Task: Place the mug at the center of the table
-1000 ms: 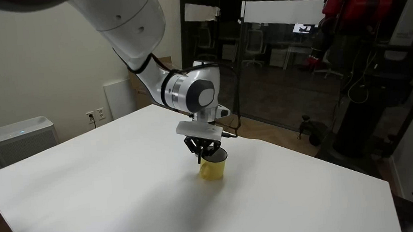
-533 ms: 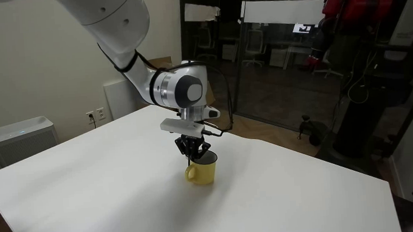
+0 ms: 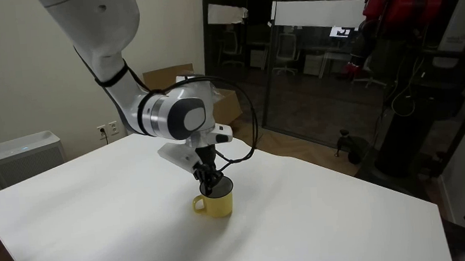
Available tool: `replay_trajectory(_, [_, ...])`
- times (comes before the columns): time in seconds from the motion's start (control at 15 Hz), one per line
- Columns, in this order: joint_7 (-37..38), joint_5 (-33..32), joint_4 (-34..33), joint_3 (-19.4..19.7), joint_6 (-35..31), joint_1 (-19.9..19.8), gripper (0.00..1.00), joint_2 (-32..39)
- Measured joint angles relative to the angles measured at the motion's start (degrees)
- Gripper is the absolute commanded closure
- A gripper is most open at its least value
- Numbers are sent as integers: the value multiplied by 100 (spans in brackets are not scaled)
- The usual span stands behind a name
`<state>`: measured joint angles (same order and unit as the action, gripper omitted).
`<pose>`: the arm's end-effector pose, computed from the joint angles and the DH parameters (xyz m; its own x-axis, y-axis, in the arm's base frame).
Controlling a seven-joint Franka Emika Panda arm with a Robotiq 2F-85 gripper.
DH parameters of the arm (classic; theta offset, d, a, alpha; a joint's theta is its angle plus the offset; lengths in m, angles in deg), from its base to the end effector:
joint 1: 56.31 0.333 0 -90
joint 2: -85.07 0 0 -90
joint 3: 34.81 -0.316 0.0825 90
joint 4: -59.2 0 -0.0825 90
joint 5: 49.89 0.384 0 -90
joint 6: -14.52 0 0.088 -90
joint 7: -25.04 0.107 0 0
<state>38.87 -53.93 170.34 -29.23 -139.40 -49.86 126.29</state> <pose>0.6128 0.0121 0.1116 0.9896 -0.1357 0.0468 -0.1394 -0.9863 0.0880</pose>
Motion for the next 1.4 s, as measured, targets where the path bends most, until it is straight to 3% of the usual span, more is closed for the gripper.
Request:
replay_trajectory(0.27, [126, 367, 655, -21, -680, 81, 98, -288])
replay_trajectory(0.6, [38, 864, 1119, -279, -905, -105, 98, -545])
replay_trajectory(0.73, [-91, 1039, 1215, -470, -899, -276, 65, -613])
replay_trajectory(1.0, [-256, 1219, 1327, -668, -844, -499, 39, -725])
replay_trajectory(1.4, [-251, 1185, 1502, -508, -788, -438, 1, -935])
